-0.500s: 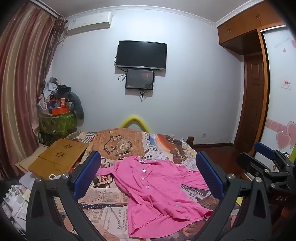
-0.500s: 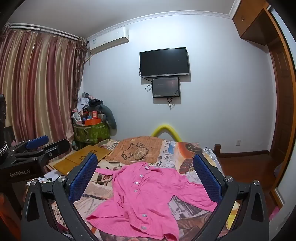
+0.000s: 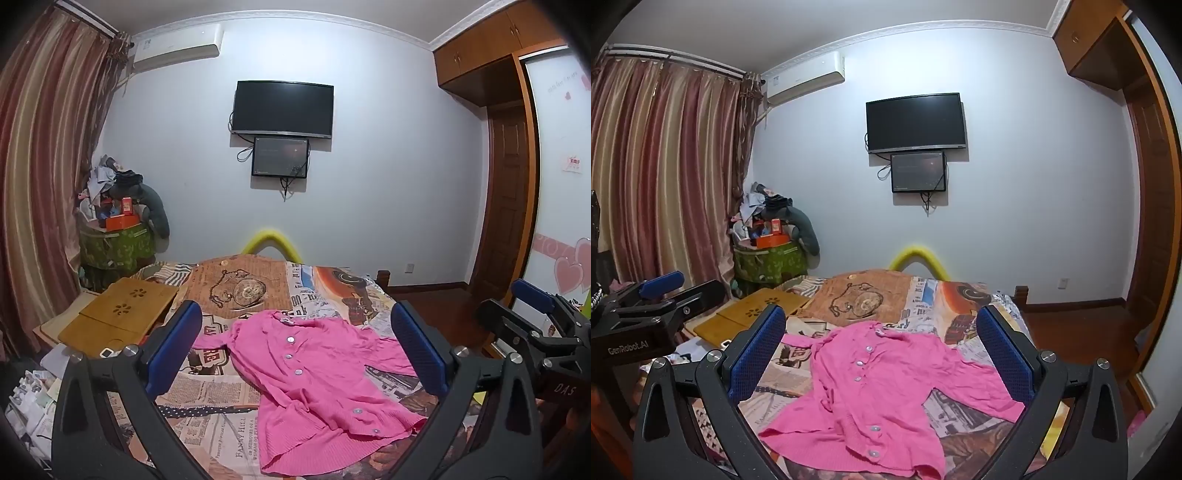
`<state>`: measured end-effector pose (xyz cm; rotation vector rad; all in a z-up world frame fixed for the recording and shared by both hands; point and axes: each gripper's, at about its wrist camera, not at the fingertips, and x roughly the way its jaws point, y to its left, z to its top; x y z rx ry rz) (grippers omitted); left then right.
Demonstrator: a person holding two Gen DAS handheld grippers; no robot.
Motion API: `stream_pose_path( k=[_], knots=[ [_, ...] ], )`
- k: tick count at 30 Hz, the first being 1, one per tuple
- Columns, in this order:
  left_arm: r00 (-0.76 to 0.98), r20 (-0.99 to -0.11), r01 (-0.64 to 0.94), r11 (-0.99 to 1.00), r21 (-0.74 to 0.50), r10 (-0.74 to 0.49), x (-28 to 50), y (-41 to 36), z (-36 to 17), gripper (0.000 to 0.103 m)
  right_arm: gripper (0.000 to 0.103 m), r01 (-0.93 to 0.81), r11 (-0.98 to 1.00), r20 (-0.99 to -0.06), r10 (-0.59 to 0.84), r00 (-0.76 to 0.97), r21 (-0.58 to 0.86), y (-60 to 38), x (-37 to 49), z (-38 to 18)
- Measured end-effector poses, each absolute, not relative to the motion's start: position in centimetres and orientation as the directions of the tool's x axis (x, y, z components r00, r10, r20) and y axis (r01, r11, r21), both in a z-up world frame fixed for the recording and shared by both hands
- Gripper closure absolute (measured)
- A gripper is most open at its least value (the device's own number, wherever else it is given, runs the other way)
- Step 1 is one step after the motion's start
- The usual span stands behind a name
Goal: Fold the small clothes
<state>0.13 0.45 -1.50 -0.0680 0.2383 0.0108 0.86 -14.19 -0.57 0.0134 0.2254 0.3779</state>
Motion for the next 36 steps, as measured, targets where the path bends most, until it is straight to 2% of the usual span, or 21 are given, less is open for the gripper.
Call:
stream_pose_path(
  k=[36],
  knots=[
    [0.968,-0.251,-0.026,0.998,-0.065,0.009,0.9,0.4,-0.9,0.0,0.0,-0.362,0.931,-0.222,0.364,0.905,0.048,-14.2,1.8,-1.5]
  ],
)
